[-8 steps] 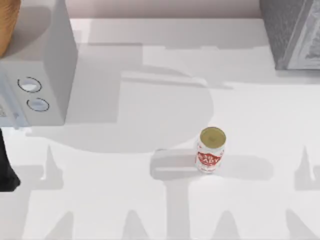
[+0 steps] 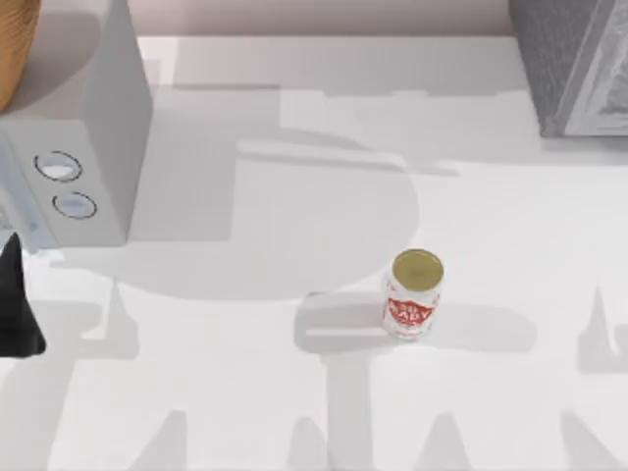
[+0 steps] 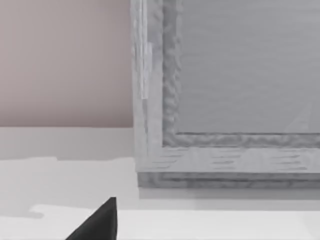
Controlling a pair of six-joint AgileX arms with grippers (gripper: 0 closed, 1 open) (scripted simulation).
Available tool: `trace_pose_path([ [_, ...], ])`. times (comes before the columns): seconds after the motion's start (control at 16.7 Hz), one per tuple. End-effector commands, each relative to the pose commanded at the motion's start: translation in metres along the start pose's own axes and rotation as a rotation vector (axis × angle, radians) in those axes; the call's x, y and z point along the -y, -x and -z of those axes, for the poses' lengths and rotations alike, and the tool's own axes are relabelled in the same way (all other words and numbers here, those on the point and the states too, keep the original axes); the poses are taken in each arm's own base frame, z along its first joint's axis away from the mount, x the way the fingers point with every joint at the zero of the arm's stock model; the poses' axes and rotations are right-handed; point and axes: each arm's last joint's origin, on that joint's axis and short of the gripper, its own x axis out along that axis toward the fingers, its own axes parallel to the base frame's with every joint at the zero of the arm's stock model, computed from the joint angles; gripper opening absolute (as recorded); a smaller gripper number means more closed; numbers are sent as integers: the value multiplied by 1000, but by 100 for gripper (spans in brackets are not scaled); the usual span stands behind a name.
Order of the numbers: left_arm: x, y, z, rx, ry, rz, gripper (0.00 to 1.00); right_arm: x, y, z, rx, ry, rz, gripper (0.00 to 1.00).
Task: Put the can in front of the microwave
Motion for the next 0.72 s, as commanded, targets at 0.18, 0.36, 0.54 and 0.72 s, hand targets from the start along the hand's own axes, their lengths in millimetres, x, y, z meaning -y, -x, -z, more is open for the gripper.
trace_pose_path([
  [0.18, 9, -9, -39, -138, -12, 75, 100, 0, 0, 0, 0, 0, 0, 100],
  [0.36, 26, -32, -84, -307, -39, 163, 100, 0, 0, 0, 0, 0, 0, 100],
  [0.54, 54, -69, -125, -494, -88, 255, 100, 0, 0, 0, 0, 0, 0, 100],
  [0.72, 96, -115, -151, -687, -157, 340, 100, 0, 0, 0, 0, 0, 0, 100],
])
